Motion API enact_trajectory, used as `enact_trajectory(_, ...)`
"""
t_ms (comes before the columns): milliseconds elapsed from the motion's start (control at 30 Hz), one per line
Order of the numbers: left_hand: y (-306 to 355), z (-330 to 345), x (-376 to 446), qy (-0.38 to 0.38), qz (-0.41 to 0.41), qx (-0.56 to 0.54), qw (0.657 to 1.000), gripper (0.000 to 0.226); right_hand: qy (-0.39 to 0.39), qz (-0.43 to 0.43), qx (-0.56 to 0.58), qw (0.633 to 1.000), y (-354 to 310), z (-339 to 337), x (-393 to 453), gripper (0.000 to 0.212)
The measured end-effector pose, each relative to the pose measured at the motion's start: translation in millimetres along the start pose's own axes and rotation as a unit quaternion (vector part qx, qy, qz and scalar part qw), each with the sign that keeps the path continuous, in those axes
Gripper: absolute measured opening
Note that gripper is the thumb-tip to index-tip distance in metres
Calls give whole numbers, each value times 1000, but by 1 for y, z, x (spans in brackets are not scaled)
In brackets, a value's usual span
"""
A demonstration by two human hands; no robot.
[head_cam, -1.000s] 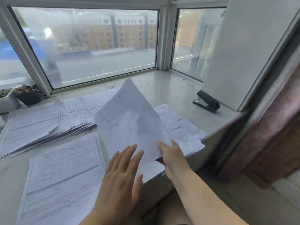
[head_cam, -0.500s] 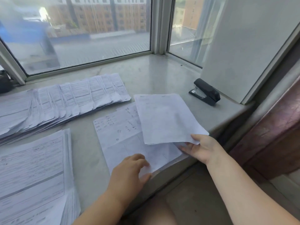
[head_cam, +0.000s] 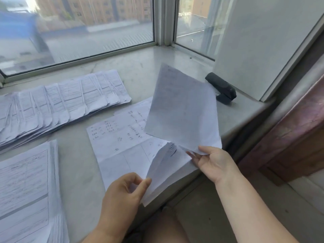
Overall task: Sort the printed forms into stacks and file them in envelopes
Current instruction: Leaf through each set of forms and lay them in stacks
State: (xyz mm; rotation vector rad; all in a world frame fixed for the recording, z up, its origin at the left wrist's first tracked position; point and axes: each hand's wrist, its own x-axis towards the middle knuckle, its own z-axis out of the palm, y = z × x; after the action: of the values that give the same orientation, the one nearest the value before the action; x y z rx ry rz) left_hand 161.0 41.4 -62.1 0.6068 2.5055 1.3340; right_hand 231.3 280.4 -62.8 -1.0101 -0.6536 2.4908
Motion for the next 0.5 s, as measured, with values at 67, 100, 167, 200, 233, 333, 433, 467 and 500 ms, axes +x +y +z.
enact_trajectory(67, 1, 1, 1, 21, -1, 11, 1000, 21, 15, -21, -29, 999, 7, -1, 0, 30)
enact_trajectory(100, 2, 1, 1, 34, 1, 24, 999, 16, 19, -35, -42, 998, 9, -1, 0, 32)
enact_trajectory(167, 1, 2, -1, 42, 32, 74, 996, 21, 20, -61, -61, 996, 13, -2, -2, 34)
enact_trajectory(200, 1, 3, -2, 29, 66, 108, 991, 26, 14, -74, -72, 995, 15, -1, -3, 36)
enact_trajectory(233, 2, 3, -3, 9, 107, 142, 984, 31, 6, -86, -84, 993, 17, -2, -5, 37)
enact_trajectory(333, 10, 2, -2, -45, 182, 215, 958, 17, -6, -109, -103, 989, 21, -1, -8, 41)
enact_trajectory(433, 13, 3, -1, -62, 175, 235, 954, 21, -15, -114, -96, 989, 22, -2, -9, 40)
enact_trajectory(467, 13, 3, -1, -61, 170, 233, 955, 19, -18, -114, -93, 989, 21, -2, -9, 40)
enact_trajectory(500, 12, 2, -1, -61, 164, 228, 958, 17, -20, -115, -91, 989, 21, -2, -9, 40)
